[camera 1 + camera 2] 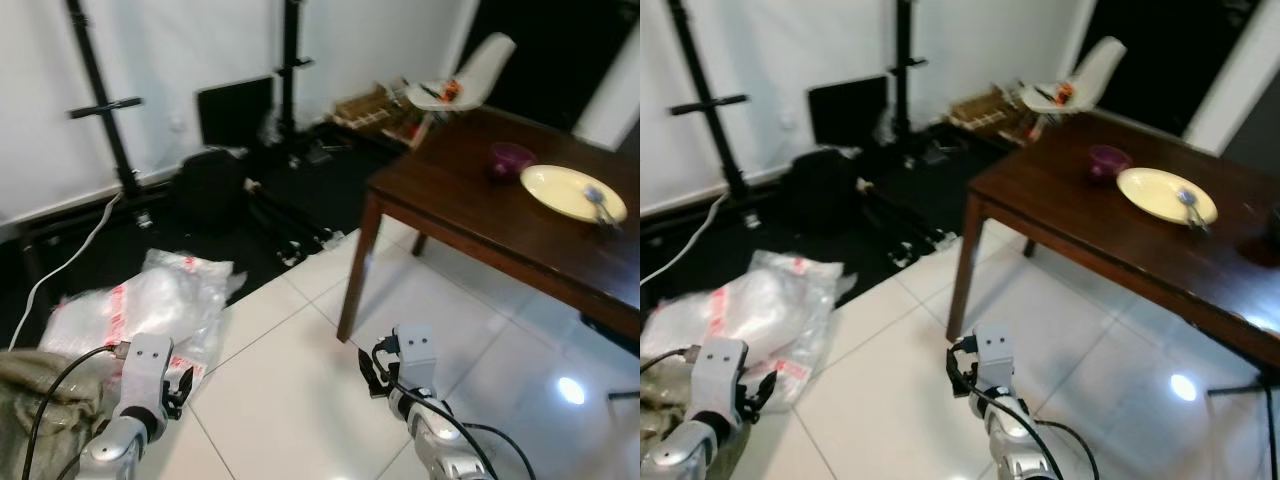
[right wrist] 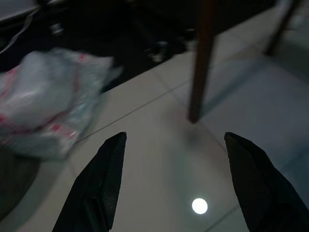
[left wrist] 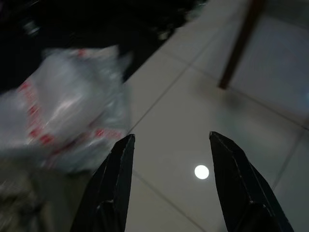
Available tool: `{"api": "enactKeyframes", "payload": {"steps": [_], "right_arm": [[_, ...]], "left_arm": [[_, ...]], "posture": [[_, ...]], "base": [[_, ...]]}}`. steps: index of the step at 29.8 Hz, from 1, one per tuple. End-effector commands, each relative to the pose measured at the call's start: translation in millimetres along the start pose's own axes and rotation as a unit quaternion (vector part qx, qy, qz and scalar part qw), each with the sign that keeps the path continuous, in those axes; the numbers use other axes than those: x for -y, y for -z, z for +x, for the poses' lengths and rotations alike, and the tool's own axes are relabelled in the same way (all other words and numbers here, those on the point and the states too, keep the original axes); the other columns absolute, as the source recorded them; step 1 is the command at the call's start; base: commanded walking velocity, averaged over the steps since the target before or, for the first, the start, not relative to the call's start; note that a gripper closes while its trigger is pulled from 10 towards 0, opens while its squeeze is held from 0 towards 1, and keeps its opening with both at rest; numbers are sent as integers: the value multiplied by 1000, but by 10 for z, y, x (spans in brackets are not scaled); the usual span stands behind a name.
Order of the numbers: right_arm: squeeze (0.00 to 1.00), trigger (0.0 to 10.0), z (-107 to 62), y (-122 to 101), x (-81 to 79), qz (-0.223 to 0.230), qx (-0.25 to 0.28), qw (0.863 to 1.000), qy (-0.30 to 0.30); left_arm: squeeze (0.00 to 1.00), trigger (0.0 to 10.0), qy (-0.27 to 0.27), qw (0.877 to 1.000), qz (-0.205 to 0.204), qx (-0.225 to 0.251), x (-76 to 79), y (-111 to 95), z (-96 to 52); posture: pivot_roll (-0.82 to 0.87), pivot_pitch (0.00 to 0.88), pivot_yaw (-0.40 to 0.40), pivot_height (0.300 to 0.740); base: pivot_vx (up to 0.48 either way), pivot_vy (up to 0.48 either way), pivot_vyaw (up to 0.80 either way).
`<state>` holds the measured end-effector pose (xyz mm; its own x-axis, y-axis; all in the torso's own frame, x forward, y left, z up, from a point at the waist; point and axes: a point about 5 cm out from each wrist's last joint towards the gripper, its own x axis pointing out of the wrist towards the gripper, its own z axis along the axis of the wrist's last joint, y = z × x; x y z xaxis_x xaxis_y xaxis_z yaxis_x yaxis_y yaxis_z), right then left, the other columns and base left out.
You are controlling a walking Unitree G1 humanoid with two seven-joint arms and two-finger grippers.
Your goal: Setting the table
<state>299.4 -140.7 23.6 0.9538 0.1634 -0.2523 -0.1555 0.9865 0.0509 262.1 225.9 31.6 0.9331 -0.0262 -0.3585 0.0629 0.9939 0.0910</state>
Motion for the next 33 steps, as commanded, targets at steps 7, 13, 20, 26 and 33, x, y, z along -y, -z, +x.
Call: {"api": "enactKeyframes", "payload": {"steps": [7, 13, 20, 26, 33], "right_arm": [[0, 10000, 82, -464, 48, 36, 102, 994, 24], [0, 10000, 103, -864, 83, 74, 184, 979, 40], [0, 10000, 91, -1171, 51, 91, 239, 966, 32], [0, 10000, 74, -1103, 40, 92, 222, 970, 30], [0, 10000, 58, -1080, 61, 83, 213, 973, 32]], "left_arm": [[0, 10000, 18, 998, 22, 49, 88, -245, 30], [0, 10000, 23, 993, 32, 109, 128, -584, 65], [0, 10000, 23, 980, 32, 194, 176, -1087, 108], [0, 10000, 35, 976, 37, 211, 238, -1207, 89], [0, 10000, 37, 978, 37, 203, 253, -1168, 81]], "posture": [[2, 0, 53, 740], [0, 0, 55, 740], [-1, 0, 53, 740], [-2, 1, 55, 740], [-7, 1, 52, 740]], "base": [[0, 0, -800], [0, 0, -800], [274, 0, -343], [480, 0, -744], [480, 0, -790]]}}
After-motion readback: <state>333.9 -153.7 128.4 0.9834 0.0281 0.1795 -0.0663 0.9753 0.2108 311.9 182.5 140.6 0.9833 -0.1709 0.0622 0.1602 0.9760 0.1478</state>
